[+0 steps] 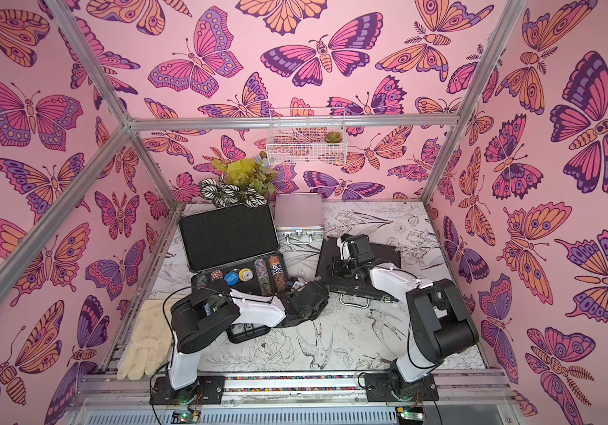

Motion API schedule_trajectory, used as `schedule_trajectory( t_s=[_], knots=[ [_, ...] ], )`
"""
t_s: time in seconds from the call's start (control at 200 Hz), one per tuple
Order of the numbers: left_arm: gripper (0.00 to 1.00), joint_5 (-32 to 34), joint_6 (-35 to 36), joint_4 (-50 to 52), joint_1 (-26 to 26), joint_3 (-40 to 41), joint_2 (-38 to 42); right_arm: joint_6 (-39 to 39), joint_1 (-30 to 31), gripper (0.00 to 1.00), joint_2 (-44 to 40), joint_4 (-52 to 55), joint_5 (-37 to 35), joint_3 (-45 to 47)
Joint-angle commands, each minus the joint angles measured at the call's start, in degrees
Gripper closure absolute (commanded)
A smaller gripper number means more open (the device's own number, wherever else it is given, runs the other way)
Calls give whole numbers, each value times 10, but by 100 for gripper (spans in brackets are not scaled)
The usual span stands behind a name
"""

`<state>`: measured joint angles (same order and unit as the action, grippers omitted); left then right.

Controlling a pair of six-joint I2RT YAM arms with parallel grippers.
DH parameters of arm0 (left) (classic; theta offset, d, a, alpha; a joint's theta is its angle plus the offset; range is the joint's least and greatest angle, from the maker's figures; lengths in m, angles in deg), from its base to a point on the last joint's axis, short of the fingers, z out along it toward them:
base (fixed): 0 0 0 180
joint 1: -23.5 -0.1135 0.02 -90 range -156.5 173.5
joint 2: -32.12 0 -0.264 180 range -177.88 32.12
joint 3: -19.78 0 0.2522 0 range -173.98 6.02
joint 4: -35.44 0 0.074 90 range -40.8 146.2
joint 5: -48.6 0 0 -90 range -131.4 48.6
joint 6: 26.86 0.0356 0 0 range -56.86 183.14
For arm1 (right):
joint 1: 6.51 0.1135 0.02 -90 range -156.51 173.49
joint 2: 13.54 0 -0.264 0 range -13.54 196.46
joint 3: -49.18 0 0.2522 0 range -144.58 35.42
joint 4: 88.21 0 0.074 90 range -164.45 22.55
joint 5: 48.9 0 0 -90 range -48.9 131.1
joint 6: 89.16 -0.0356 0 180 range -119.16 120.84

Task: Close the poker set cases
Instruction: Fasten the fastener on the poker set case.

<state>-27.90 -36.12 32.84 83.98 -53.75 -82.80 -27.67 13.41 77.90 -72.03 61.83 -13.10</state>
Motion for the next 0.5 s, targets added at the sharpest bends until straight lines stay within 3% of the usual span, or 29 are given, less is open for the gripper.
schedule_trajectory(
  t_s=[0.0, 0.185, 0.331, 0.496],
  knots=[
    [100, 29, -9, 1, -25, 14, -24, -1, 6, 89, 44, 142, -14, 56],
    [100, 27, -5, -12, -26, 30, -18, -1, 6, 89, 49, 135, -12, 63],
    [100, 20, 27, -14, -23, 58, 31, 2, 6, 89, 49, 139, -13, 58],
    [100, 36, 63, 46, -22, 65, 80, 2, 6, 89, 52, 142, -15, 49]
  ],
)
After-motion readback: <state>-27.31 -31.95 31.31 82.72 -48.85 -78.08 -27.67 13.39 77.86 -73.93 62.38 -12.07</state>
